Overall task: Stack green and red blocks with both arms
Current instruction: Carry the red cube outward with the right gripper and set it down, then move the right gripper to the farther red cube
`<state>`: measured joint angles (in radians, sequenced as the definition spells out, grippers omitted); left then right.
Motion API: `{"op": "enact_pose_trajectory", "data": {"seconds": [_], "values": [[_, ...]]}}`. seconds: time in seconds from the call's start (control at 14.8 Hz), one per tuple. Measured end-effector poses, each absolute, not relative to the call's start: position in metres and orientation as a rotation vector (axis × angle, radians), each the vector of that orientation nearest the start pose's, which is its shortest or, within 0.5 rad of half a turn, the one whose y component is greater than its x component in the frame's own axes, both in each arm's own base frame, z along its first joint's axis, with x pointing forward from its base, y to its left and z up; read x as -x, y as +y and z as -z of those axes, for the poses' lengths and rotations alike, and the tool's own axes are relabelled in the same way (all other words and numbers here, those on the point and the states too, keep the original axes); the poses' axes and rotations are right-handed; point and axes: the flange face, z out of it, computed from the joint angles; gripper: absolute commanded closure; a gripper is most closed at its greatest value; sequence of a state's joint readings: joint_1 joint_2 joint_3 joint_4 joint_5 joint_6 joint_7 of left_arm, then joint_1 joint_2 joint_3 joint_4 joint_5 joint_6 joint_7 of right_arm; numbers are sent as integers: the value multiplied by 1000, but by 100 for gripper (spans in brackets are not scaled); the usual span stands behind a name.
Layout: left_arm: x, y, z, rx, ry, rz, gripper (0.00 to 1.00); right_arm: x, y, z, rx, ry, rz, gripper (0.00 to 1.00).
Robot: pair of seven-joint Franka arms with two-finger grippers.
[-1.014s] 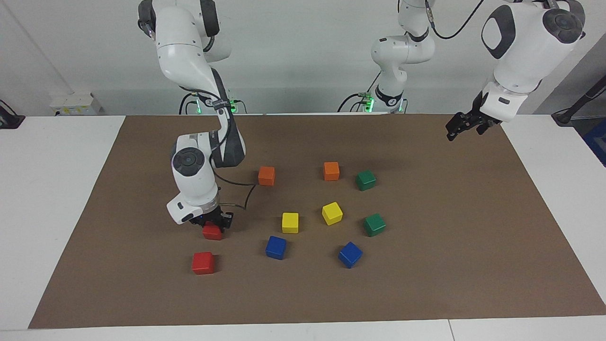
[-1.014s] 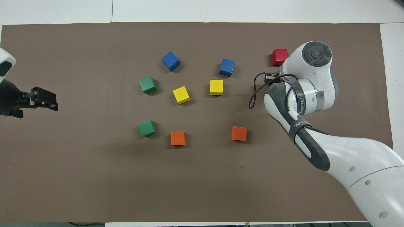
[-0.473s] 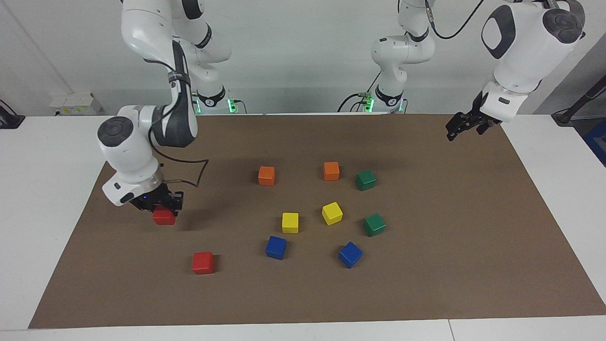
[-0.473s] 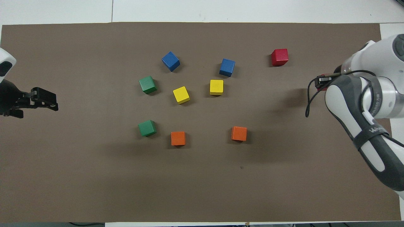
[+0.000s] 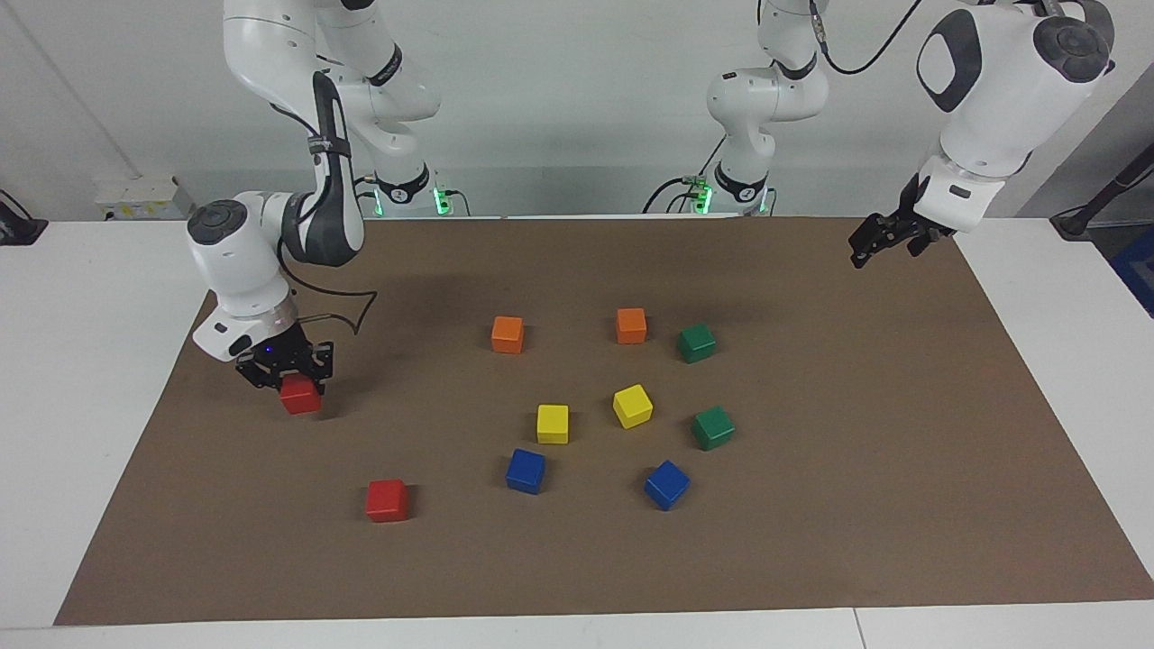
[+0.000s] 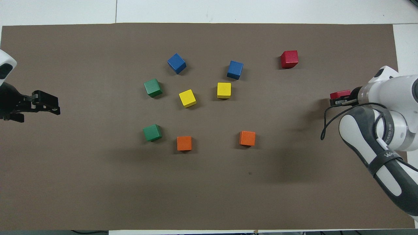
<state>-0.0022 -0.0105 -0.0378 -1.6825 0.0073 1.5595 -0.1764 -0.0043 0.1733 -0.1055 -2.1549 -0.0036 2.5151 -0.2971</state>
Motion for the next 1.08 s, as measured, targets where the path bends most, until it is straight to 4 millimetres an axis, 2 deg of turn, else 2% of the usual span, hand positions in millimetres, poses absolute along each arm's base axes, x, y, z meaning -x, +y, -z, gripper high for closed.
{"op": "enact_pose_trajectory", "data": {"seconds": [0.14,0.41,0.74,0.81,0.88,0.95,1.08], "values": [[-545,-21,-577,3110,-212,-173,0,-576,-62,-330,3174,-316,330,100],[-545,-21,-577,3110,-212,-173,0,-583,-63,-295,3169,-251,321,100],[-545,-21,-577,3110,-212,-173,0,-592,-64,-296,3158,-191,286,100],[-545,-21,-577,3110,-212,-173,0,-593,-64,-296,3158,-186,290,86],[-545,-21,-577,3110,-212,-173,0,-595,-64,-297,3158,-185,294,7],[-545,-21,-577,3110,-212,-173,0,-597,-64,-298,3158,-187,300,0],[-545,-21,-577,3110,-212,-173,0,-602,-59,-300,3156,-201,312,0]]}}
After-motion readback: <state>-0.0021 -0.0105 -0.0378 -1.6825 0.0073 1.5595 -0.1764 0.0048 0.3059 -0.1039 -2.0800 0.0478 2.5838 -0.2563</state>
